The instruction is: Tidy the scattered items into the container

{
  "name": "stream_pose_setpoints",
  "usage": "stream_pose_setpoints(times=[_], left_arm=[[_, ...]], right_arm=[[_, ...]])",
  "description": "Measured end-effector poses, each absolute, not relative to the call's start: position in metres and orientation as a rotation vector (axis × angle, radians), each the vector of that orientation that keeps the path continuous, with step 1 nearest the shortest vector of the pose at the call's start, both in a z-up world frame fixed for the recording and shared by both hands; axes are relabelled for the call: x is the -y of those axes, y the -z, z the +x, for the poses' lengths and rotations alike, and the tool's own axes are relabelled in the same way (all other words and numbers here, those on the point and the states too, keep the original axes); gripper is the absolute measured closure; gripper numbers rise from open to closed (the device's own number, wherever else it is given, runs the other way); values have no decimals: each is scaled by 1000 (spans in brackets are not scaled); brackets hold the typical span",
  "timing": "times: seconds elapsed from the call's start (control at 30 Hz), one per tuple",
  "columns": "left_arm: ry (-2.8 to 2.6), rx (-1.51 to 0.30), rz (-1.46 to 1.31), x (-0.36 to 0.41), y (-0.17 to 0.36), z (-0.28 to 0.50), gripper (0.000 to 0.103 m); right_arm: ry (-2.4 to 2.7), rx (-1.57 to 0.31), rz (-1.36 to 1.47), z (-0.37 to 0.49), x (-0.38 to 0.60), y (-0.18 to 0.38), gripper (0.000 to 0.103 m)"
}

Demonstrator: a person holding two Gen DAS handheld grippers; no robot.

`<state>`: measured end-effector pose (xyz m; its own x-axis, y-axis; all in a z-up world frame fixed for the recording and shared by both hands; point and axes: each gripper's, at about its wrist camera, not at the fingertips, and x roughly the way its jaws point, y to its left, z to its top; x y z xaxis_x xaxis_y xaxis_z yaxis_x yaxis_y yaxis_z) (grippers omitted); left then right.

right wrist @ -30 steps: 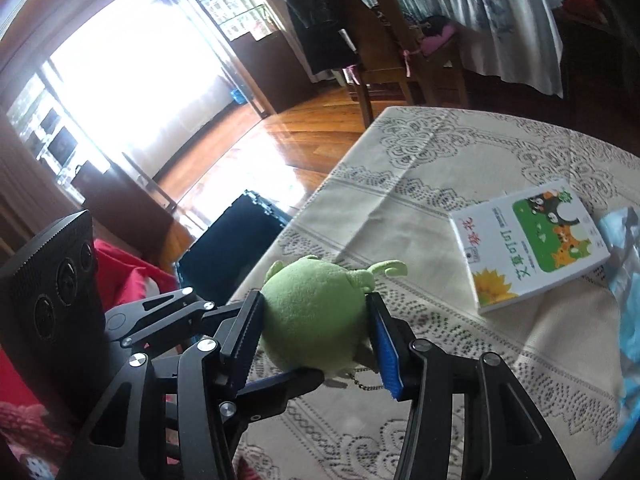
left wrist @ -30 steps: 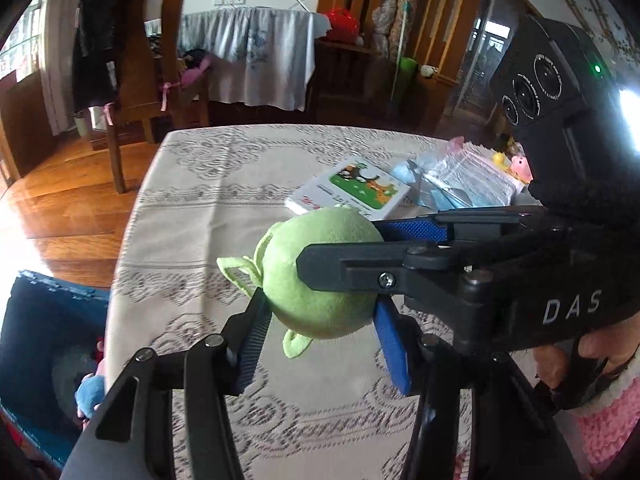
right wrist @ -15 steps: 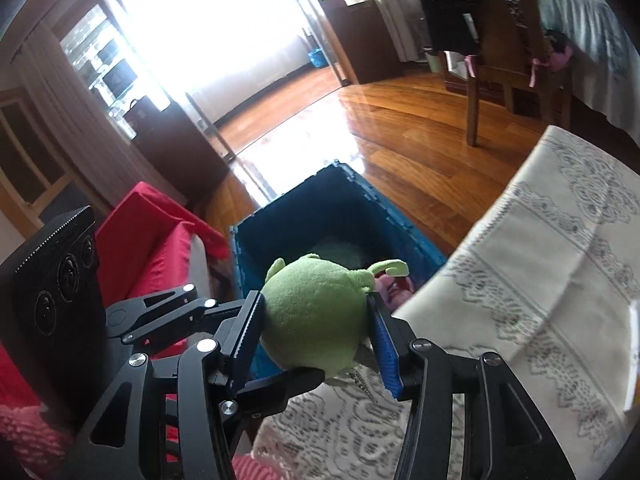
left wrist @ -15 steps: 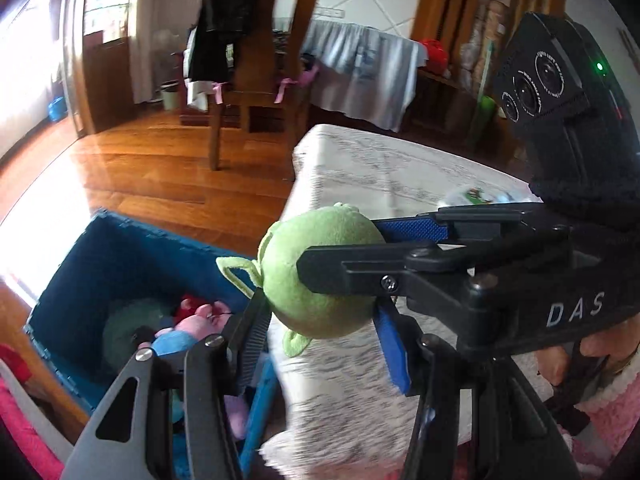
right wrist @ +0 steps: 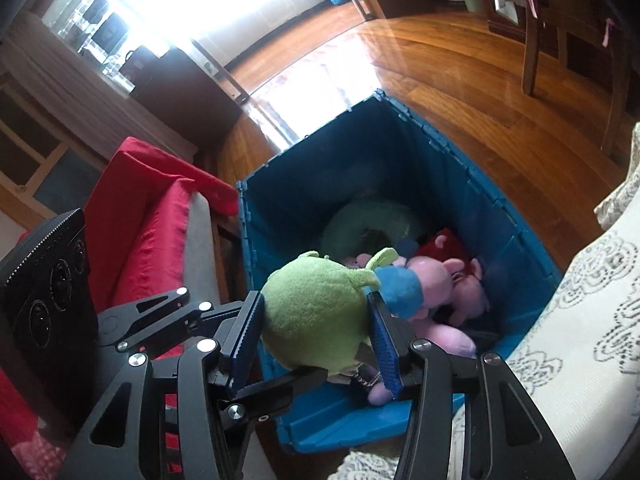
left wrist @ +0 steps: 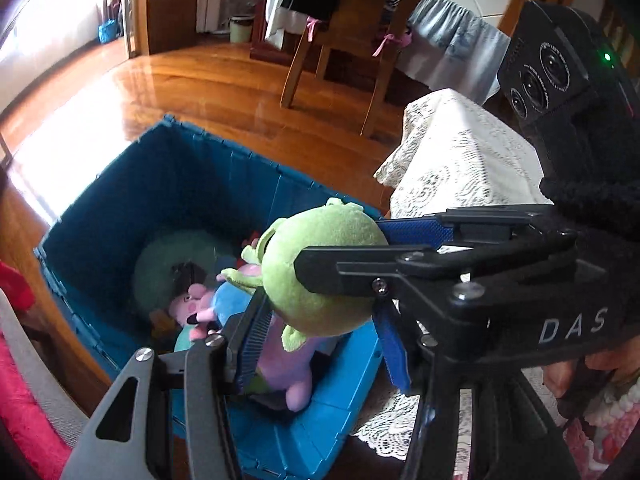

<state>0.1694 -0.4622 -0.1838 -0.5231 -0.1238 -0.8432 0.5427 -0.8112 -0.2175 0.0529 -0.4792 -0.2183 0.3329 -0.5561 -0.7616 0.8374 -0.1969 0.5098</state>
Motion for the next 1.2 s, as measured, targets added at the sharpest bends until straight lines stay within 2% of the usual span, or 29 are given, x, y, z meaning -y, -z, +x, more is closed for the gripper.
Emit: stream_pose_setpoints(times=[0.13, 0.27, 0.4, 0.5, 0.67, 0.8, 0.83, 1.0, 1.2], left_arm=[[2303, -670, 1300, 471, 200, 167, 52], [2244, -642, 1320, 478, 210, 162, 51], [2174, -623, 1328, 484, 212, 166, 39], [2144, -612, 1341, 487, 215, 168, 38], [2112, -617, 1339, 488, 216, 176, 38], [2096, -663, 1335, 491, 215, 179, 24], [2093, -655, 1332, 490, 214, 179, 21], [2135, -660, 1300, 476, 195, 172, 21], [2277, -547, 1237, 430, 149, 136, 21]], right_arm=[[1287, -296, 1290, 49, 491, 239, 52], [1332, -299, 1305, 44, 494, 244, 47], [1379, -281, 1316, 38, 493, 241, 36], [1396, -282, 1308, 35, 489, 238, 34], [1415, -256, 1338, 27, 477, 234, 16], [1432, -269, 1321, 24, 464, 224, 1], [1438, -274, 1315, 24, 461, 221, 0], [1489, -206, 1282, 1, 426, 195, 0], [1627, -160, 1250, -56, 343, 167, 1]])
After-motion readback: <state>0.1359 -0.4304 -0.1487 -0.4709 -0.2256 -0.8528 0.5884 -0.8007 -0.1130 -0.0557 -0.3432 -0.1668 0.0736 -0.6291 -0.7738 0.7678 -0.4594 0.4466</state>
